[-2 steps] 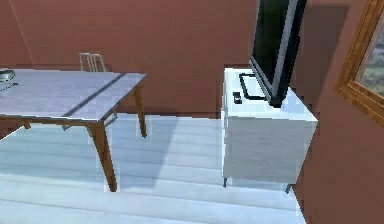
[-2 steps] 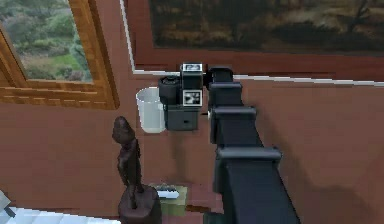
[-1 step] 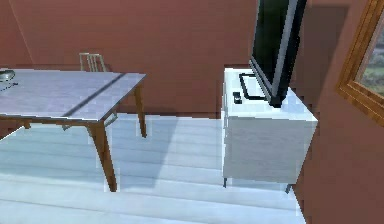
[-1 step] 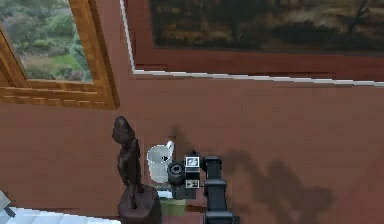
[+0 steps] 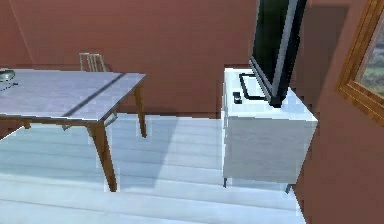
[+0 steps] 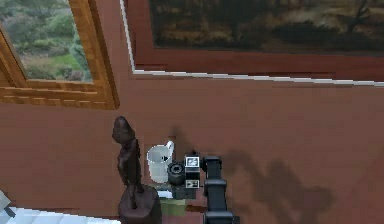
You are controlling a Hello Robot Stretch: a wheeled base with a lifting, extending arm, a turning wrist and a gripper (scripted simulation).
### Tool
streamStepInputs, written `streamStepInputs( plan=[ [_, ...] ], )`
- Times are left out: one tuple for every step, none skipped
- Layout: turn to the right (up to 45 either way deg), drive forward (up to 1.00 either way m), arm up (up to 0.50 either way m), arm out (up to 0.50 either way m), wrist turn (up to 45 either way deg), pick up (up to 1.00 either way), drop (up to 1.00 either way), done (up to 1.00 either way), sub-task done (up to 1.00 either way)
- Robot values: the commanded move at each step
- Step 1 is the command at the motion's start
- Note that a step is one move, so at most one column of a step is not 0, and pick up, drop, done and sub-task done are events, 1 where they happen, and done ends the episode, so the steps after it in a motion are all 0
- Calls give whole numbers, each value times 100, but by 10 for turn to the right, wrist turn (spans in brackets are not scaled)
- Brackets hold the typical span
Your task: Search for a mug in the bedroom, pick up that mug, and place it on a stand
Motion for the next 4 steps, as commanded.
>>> streamStepInputs(
  plan=[
    [0,0,0,0,0,0,100,0,0],
    [0,0,10,0,0,0,0,0,0],
    [0,0,0,-8,0,0,0,0,0],
    [0,0,12,0,0,0,0,0,0]
  ],
)
